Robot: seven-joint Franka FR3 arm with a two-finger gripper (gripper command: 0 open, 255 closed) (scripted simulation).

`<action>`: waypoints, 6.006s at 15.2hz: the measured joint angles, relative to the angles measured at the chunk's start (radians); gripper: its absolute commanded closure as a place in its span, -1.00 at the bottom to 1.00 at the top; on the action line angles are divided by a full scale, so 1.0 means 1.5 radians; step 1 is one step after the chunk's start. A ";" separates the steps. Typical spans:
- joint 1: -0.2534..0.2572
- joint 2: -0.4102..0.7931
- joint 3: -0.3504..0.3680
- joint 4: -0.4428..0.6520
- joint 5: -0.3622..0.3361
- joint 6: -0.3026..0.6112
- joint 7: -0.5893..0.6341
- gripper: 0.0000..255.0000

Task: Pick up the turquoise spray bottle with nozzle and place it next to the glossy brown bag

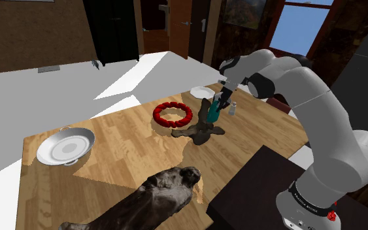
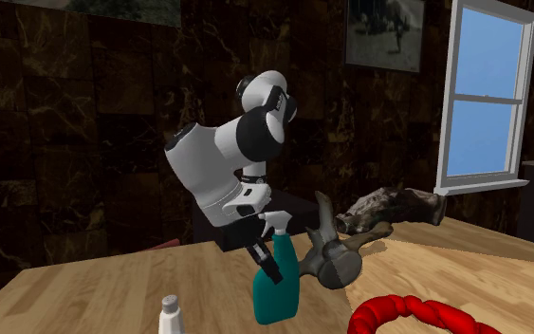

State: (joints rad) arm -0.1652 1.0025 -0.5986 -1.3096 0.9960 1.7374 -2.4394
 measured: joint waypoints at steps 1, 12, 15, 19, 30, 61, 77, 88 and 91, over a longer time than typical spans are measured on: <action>0.001 -0.005 -0.002 -0.002 -0.002 -0.003 0.001 1.00; 0.013 -0.064 -0.024 -0.008 -0.027 -0.047 0.029 1.00; 0.016 -0.079 -0.029 -0.010 -0.034 -0.058 0.035 1.00; 0.017 -0.096 -0.036 -0.002 -0.043 -0.077 0.048 1.00; 0.018 -0.140 -0.051 0.023 -0.064 -0.131 0.083 1.00; 0.022 -0.233 -0.070 0.132 -0.095 -0.275 0.201 1.00; 0.352 -0.488 -0.072 -0.231 -0.190 -0.029 0.347 1.00; 0.486 -0.552 -0.012 -0.311 -0.211 0.102 0.490 1.00; 0.512 -0.557 0.005 -0.317 -0.212 0.128 0.525 1.00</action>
State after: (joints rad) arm 0.6031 0.1677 -0.5914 -1.7848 0.6779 1.9297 -1.6518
